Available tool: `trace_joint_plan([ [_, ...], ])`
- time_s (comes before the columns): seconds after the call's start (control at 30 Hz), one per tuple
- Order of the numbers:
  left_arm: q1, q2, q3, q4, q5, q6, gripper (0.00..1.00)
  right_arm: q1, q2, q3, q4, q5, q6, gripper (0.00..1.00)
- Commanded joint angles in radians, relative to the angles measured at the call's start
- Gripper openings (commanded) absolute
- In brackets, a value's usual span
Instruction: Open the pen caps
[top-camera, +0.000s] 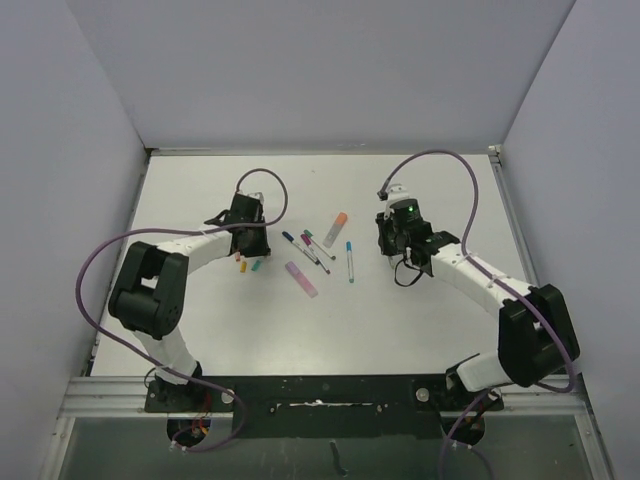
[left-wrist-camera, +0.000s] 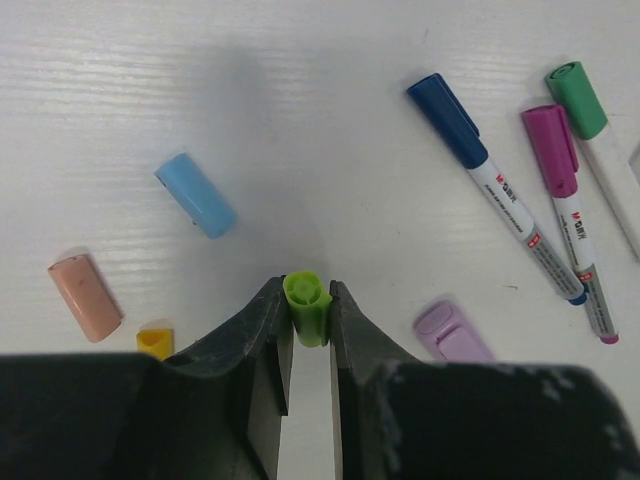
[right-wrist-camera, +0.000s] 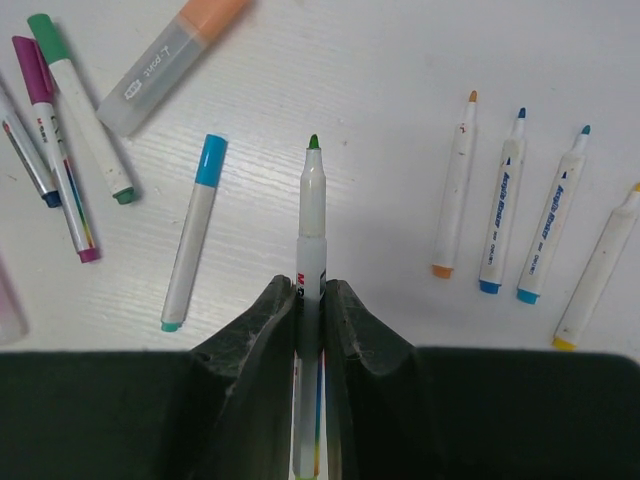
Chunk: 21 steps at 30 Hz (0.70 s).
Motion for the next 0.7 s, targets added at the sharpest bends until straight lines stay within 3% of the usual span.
trace_joint_plan([
  [0.0, -0.009, 0.041, 0.056, -0.007, -0.036, 0.018, 0.08, -0.006, 0.057, 0.06, 0.057, 0.005, -0.016, 0.0],
  [0.37, -0.009, 0.065, 0.059, -0.009, -0.052, 0.016, 0.22, -0.012, 0.25, 0.137, 0.093, 0.088, -0.031, 0.0],
  [0.67, -0.006, 0.039, 0.056, -0.016, -0.058, 0.01, 0.36, -0.073, 0.36, 0.195, 0.127, 0.064, -0.04, 0.0],
])
